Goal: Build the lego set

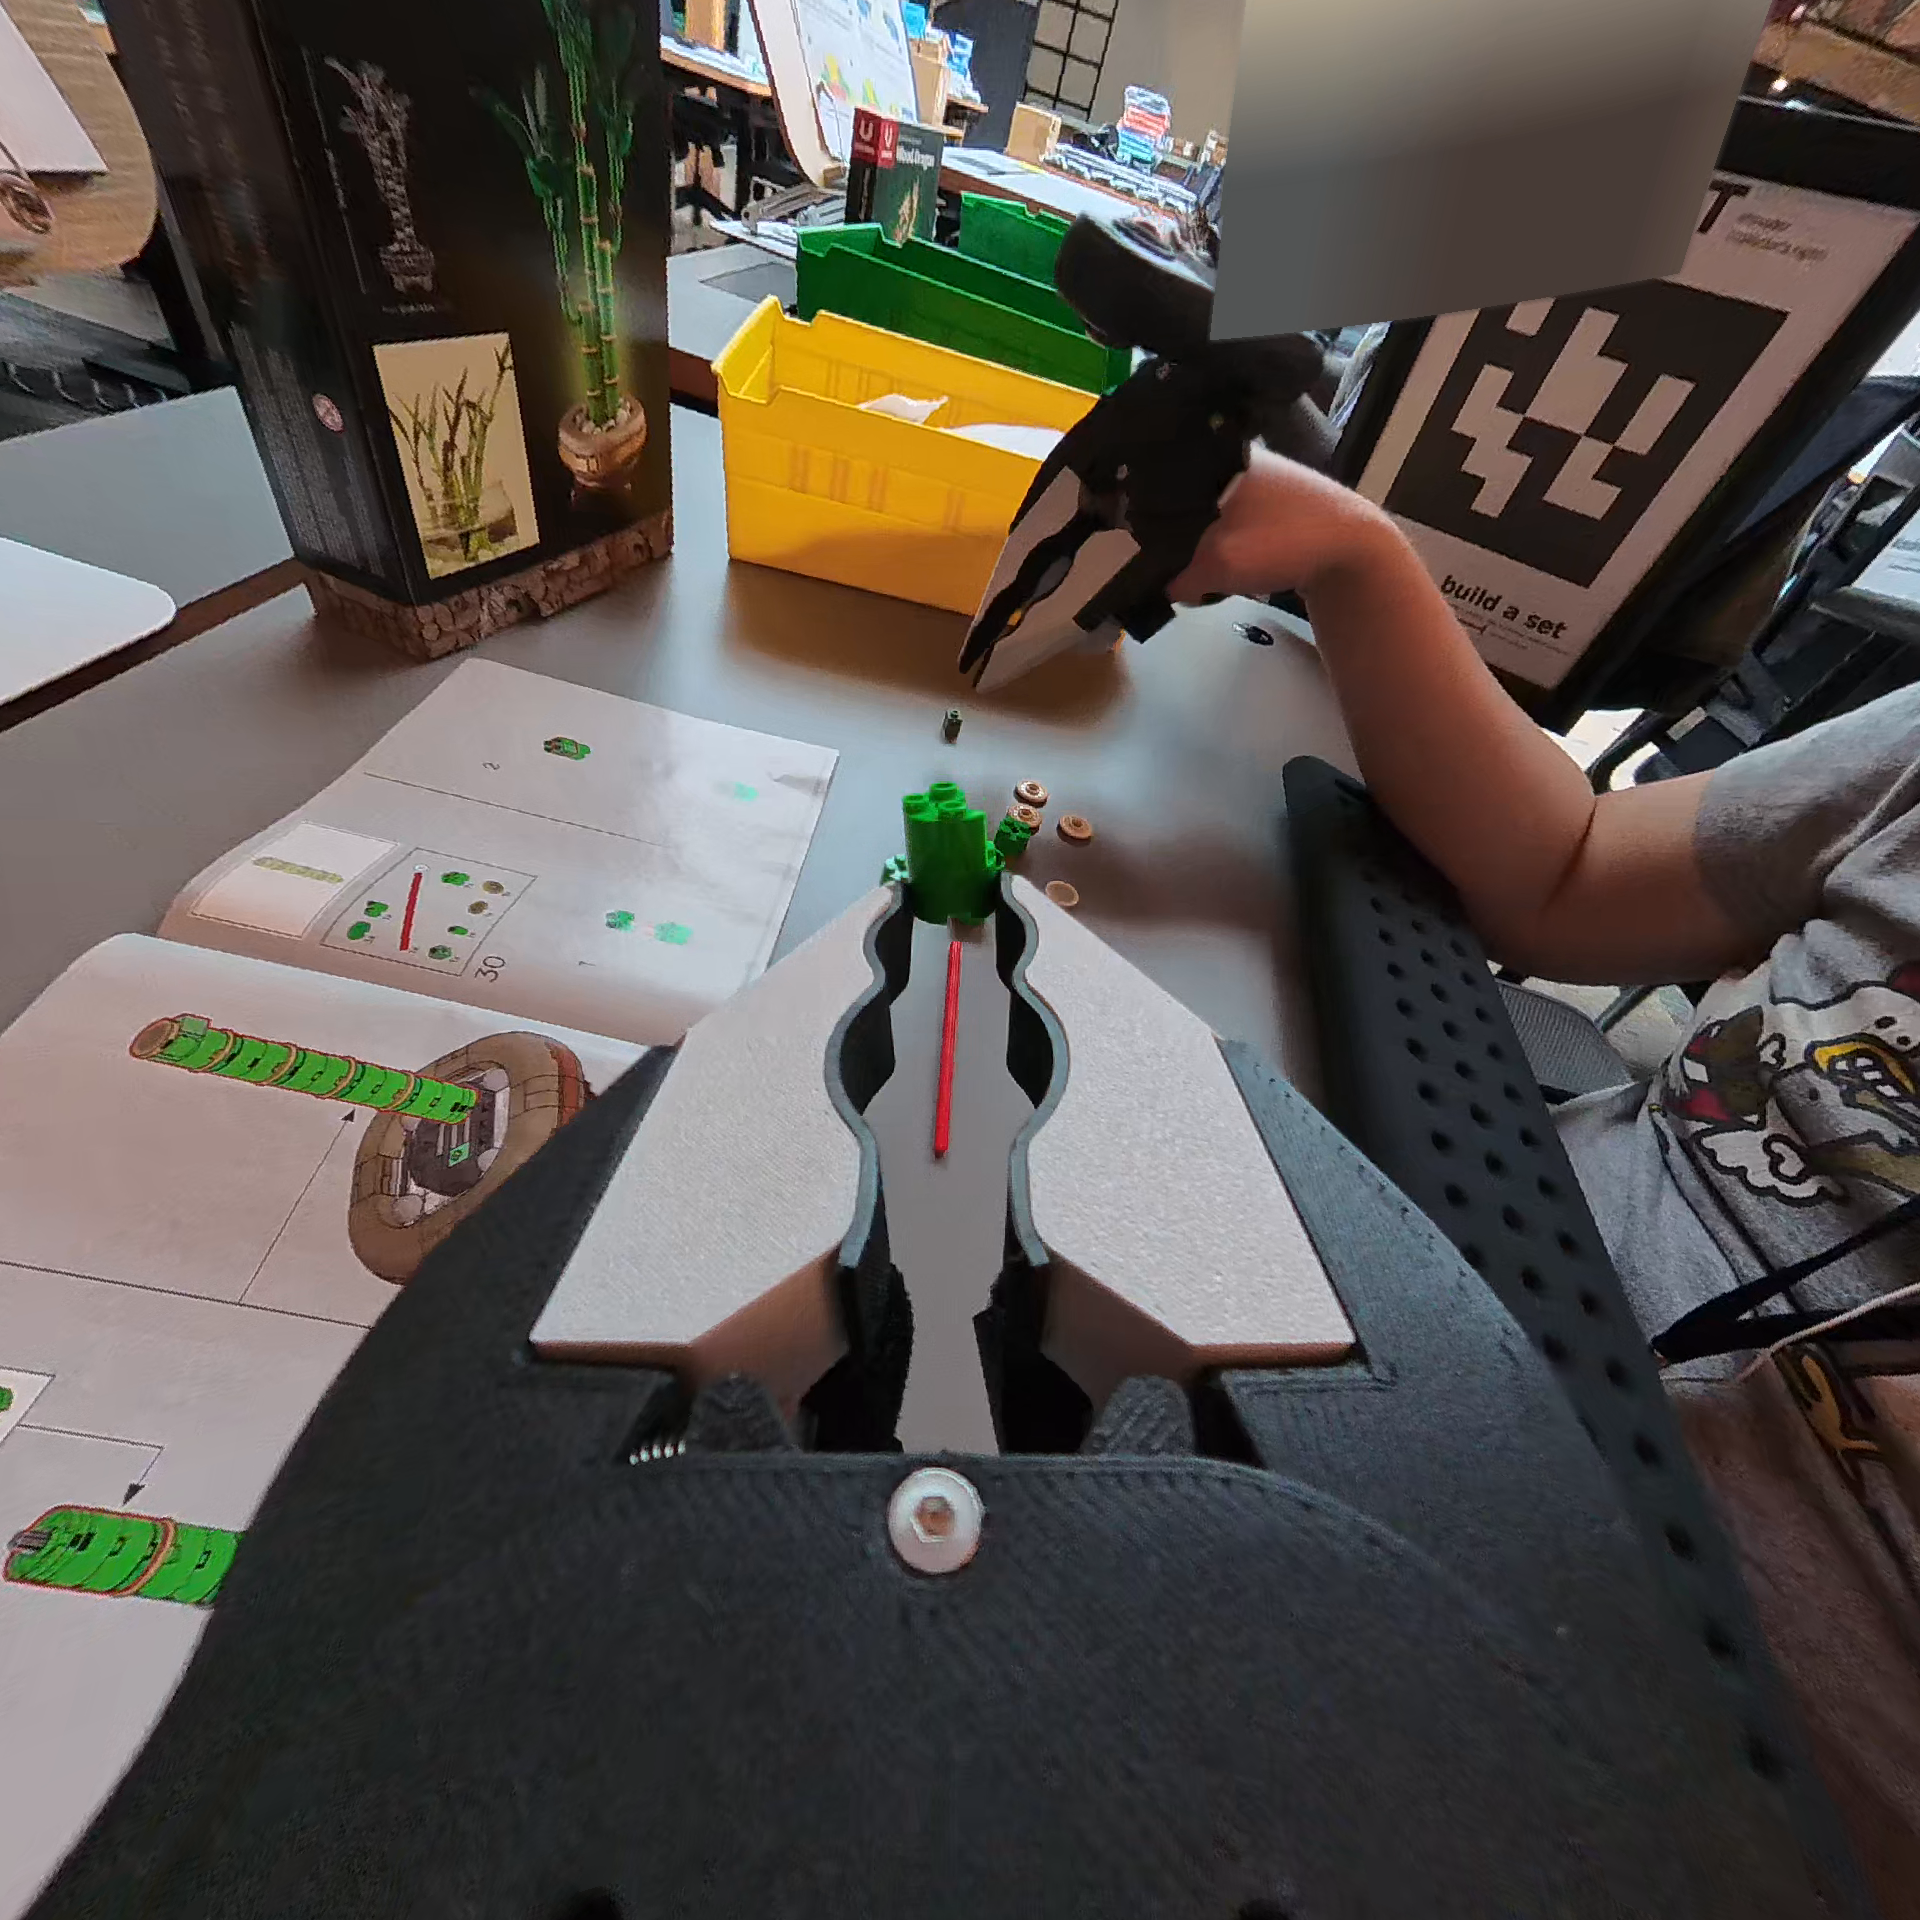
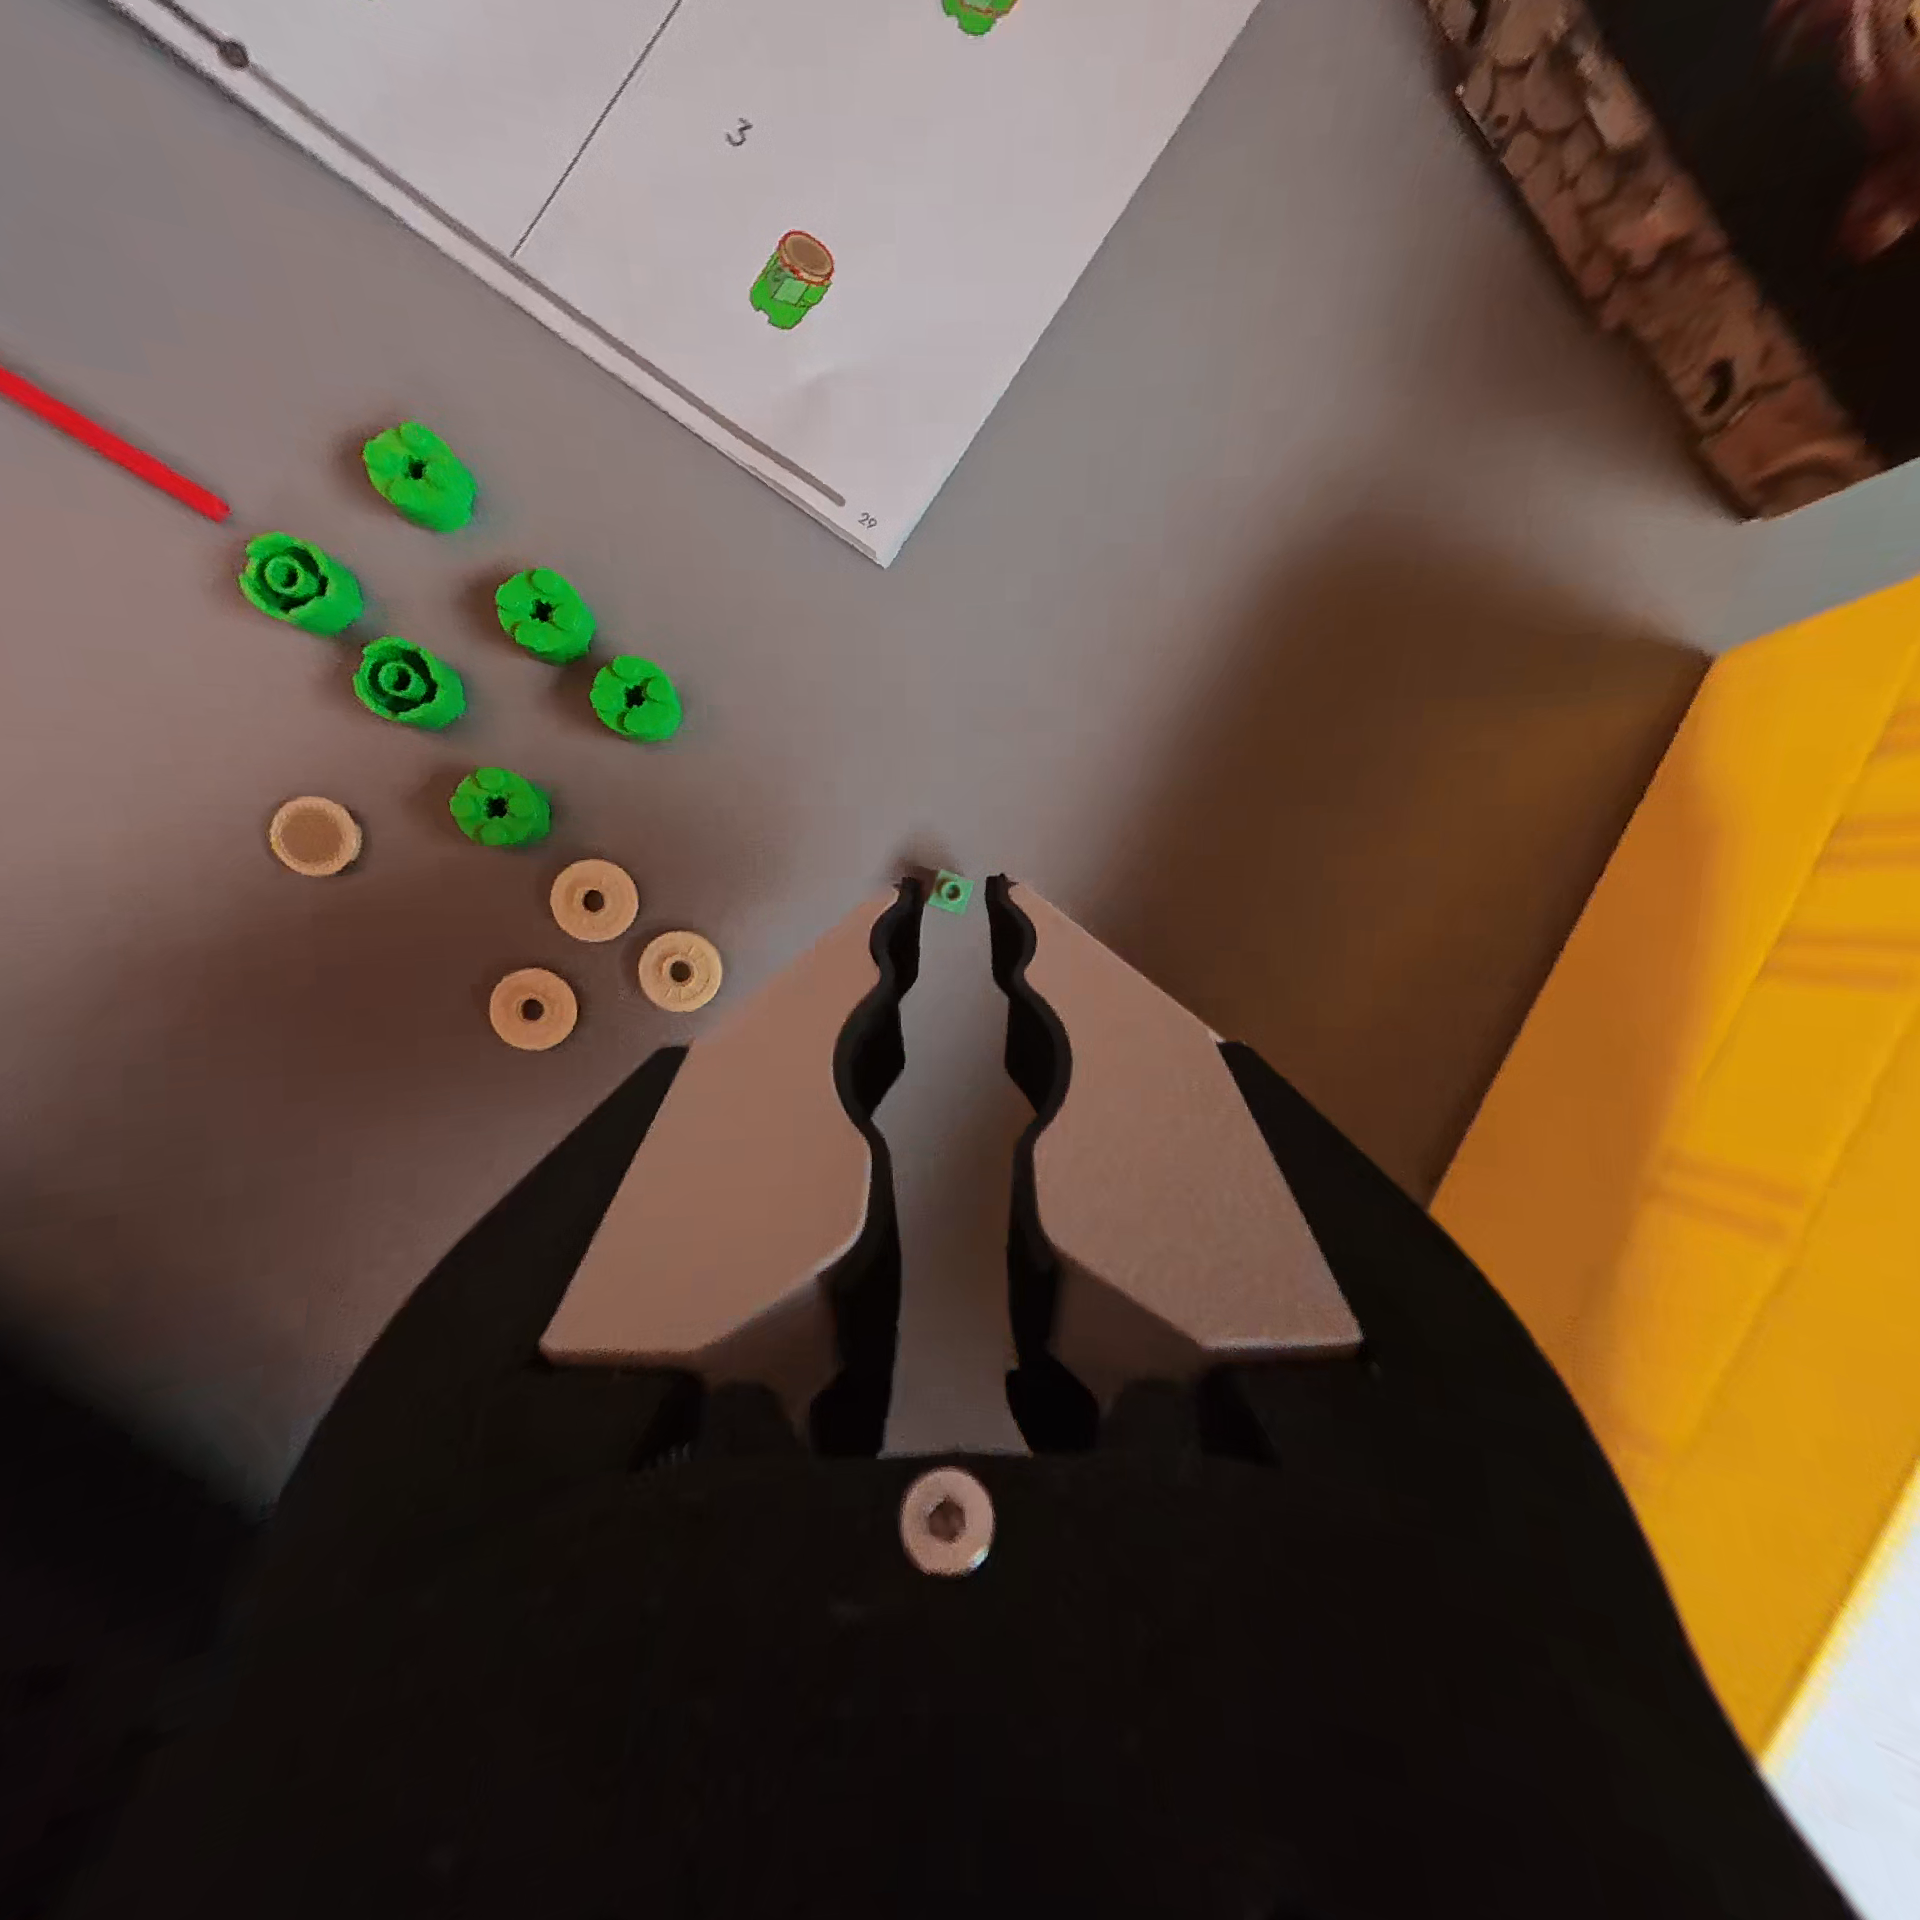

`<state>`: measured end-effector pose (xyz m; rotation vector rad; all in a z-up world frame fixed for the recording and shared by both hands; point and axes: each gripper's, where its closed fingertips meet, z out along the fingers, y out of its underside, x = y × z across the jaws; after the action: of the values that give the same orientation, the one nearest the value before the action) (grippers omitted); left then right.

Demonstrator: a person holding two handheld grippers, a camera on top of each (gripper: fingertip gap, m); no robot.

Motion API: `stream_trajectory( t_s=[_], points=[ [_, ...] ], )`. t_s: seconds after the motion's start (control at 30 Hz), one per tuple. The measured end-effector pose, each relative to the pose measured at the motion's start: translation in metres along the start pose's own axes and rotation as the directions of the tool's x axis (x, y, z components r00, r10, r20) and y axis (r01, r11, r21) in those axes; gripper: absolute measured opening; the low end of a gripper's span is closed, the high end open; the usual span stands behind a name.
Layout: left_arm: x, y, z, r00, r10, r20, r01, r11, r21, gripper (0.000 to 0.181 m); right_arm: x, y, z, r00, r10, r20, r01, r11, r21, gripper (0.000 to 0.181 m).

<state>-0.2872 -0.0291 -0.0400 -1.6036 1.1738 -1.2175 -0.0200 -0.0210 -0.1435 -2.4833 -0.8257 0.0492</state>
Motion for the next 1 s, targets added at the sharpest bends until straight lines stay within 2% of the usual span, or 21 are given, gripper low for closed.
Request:
stream_trajectory(
  t_s=[0.33,0.63,1.0],
  points=[
    [0.0,0.004,0.003,1.0,-0.007,0.003,0.007,1.0,-0.024,0.014,0.0,0.009,0.015,0.989,0.138,0.061,-0.134,0.989,-0.057,0.02],
    [0.001,0.007,0.006,1.0,0.008,0.01,-0.007,0.999,-0.045,0.014,-0.001,0.015,0.02,0.993,0.111,0.045,-0.106,0.989,-0.103,0.007],
    [0.0,0.015,0.011,1.0,0.006,0.019,-0.005,0.997,-0.08,0.014,0.003,0.015,0.017,0.992,0.114,0.054,-0.11,0.991,-0.073,0.01]
  ],
)
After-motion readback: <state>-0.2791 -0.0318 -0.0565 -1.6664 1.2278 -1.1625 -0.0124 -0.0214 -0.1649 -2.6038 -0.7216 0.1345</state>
